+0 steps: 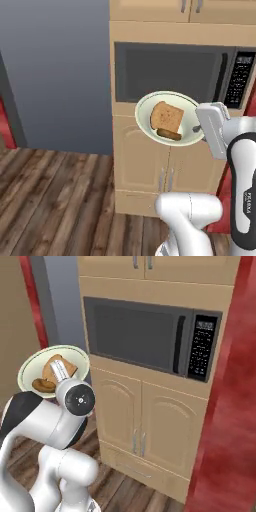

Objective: Pick up the heated bread from the toaster oven and place it in the bowl. Then move the bread bowl to the dining counter.

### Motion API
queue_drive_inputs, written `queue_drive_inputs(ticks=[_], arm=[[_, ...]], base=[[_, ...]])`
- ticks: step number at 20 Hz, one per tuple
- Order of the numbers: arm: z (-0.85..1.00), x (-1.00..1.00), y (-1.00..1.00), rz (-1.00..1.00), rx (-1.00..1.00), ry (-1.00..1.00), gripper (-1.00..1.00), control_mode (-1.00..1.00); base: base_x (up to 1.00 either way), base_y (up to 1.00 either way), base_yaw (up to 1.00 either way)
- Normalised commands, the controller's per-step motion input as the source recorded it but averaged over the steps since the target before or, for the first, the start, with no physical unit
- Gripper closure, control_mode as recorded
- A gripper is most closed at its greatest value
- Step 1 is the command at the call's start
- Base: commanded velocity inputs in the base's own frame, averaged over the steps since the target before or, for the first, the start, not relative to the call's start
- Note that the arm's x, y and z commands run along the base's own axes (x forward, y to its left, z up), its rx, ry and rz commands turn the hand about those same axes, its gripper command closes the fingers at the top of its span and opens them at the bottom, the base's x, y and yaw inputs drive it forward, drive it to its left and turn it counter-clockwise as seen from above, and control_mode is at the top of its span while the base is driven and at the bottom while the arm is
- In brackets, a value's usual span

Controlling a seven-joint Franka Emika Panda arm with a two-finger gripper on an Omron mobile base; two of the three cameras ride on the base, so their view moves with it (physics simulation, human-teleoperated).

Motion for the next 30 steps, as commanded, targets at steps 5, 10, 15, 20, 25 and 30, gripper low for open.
queue_drive_inputs(ticks=[5,10,15,20,25,30], arm=[[0.00,0.00,0.00,0.00,0.00,0.00,1.00,1.00],[0.00,0.00,0.00,0.00,0.00,0.00,1.00,1.00],[0.00,0.00,0.00,0.00,0.00,0.00,1.00,1.00],[0.00,0.00,0.00,0.00,0.00,0.00,1.00,1.00],[0.00,0.00,0.00,0.00,0.00,0.00,1.00,1.00],[0.00,0.00,0.00,0.00,0.00,0.00,1.00,1.00]], base=[[-0.12,0.19,1.00],[-0.01,0.36,1.00],[0.00,0.49,0.95],[0.03,0.65,0.85],[0.57,0.95,0.62],[1.00,0.76,0.36]])
